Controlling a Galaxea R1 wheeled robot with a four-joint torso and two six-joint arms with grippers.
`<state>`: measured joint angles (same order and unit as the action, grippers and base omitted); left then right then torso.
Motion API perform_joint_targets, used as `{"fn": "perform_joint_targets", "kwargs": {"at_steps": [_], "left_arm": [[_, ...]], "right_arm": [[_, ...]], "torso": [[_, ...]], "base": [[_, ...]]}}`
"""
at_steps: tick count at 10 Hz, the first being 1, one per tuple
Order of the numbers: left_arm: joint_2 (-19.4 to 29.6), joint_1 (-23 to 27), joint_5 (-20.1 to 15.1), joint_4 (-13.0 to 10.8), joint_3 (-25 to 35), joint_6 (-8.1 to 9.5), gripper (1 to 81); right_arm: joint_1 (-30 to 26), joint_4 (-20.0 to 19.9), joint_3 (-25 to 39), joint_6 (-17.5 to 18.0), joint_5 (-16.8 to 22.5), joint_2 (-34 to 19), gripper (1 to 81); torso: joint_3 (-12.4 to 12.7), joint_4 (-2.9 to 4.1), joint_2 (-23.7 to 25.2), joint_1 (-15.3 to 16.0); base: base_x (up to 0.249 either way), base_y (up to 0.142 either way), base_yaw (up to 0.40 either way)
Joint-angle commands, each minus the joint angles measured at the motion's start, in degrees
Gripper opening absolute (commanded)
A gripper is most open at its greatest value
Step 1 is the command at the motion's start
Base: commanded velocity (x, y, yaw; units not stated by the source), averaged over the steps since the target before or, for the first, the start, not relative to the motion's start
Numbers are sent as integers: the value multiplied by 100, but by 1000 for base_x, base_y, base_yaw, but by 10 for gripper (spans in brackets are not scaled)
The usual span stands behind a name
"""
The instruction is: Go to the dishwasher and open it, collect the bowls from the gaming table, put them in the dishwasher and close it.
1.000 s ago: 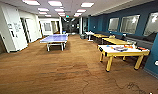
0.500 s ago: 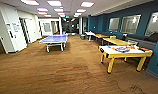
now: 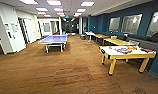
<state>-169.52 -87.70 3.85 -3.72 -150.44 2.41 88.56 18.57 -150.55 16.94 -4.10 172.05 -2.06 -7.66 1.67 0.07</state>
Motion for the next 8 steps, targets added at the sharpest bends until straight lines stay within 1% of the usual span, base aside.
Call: {"fn": "perform_joint_targets", "kwargs": {"at_steps": [1, 8], "left_arm": [[23, 275, -297, 20, 15, -22, 811], [14, 275, -297, 11, 15, -22, 811]], "right_arm": [[-282, -55, 18, 11, 225, 25, 811], [-281, -47, 18, 11, 225, 34, 811]], "torso": [[2, 0, 0, 0], [0, 0, 0, 2]], "base": [[191, 0, 0], [191, 0, 0]]}}
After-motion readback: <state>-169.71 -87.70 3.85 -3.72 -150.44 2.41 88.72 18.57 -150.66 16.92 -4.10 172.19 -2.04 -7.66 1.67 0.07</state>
